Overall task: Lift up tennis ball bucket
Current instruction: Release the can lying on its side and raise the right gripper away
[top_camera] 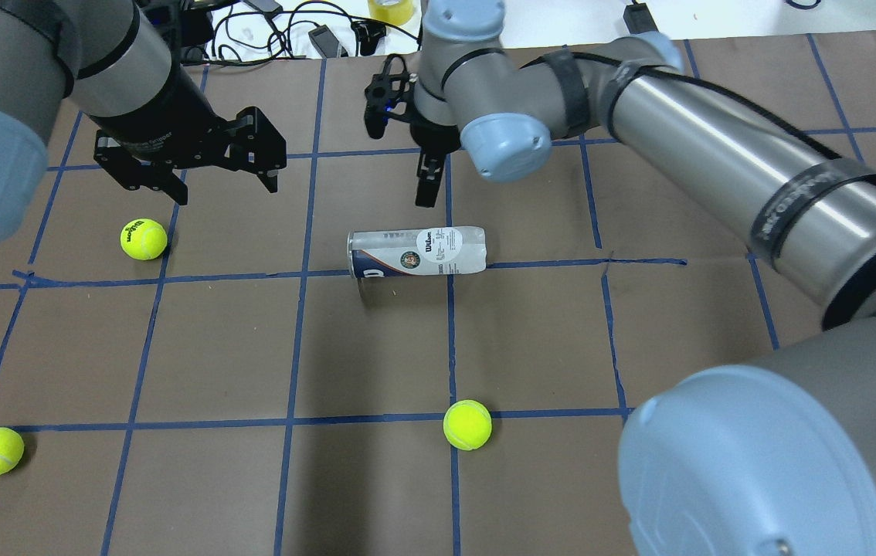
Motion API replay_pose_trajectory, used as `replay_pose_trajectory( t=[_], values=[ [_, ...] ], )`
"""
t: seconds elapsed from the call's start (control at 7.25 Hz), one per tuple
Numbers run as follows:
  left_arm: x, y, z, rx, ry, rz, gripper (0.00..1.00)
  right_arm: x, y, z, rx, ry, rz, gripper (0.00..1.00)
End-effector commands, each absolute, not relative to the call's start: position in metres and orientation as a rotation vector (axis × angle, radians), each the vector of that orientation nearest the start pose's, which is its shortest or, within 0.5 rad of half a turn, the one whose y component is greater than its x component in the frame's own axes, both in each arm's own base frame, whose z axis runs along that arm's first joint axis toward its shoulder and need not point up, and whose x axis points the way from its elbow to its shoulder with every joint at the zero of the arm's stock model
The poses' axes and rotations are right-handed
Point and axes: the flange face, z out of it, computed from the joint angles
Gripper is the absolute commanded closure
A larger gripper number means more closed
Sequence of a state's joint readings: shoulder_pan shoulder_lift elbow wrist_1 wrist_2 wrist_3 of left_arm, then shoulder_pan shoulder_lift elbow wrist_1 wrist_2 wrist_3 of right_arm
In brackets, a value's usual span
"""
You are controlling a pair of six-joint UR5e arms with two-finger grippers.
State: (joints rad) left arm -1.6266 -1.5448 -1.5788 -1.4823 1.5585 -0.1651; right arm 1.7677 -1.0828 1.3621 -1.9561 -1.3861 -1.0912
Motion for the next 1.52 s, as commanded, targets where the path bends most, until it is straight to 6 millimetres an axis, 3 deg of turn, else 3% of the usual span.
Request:
replay_pose_trajectory(
  t=[0.0, 0.28, 0.41, 0.55, 0.69, 0.83, 0.97, 1.1, 1.38],
  values=[
    [-0.164, -0.521, 0.487, -0.186, 3.154, -0.097, 0.00, 0.219, -0.597, 0.434, -1.508, 2.611, -0.158, 0.00],
    [-0.165, -0.527, 0.480, -0.184, 3.155, -0.075, 0.00, 0.161, -0.570, 0.474, -1.258, 2.718, -0.051, 0.00],
    [-0.162, -0.527, 0.465, -0.160, 3.162, -0.028, 0.00, 0.139, -0.564, 0.489, -1.078, 2.796, -0.055, 0.00],
    [-0.171, -0.539, 0.440, -0.165, 3.287, -0.032, 0.00, 0.127, -0.563, 0.497, -0.825, 2.915, -0.061, 0.00],
    [-0.165, -0.562, 0.401, -0.104, 3.316, -0.024, 0.00, 0.124, -0.543, 0.527, -0.651, 3.043, -0.100, 0.00],
    [-0.157, -0.577, 0.368, -0.074, 3.322, 0.059, 0.00, 0.125, -0.513, 0.561, -0.356, 3.093, -0.168, 0.00],
    [-0.145, -0.584, 0.342, -0.022, 3.374, 0.129, 0.00, 0.127, -0.508, 0.559, -0.238, 3.085, -0.167, 0.00],
    [-0.136, -0.593, 0.319, 0.024, 3.468, 0.182, 0.00, 0.131, -0.505, 0.556, -0.227, 3.084, -0.161, 0.00],
    [-0.137, -0.605, 0.271, -0.040, 3.611, 0.325, 0.00, 0.129, -0.506, 0.560, -0.192, 3.102, -0.185, 0.00]
  ],
)
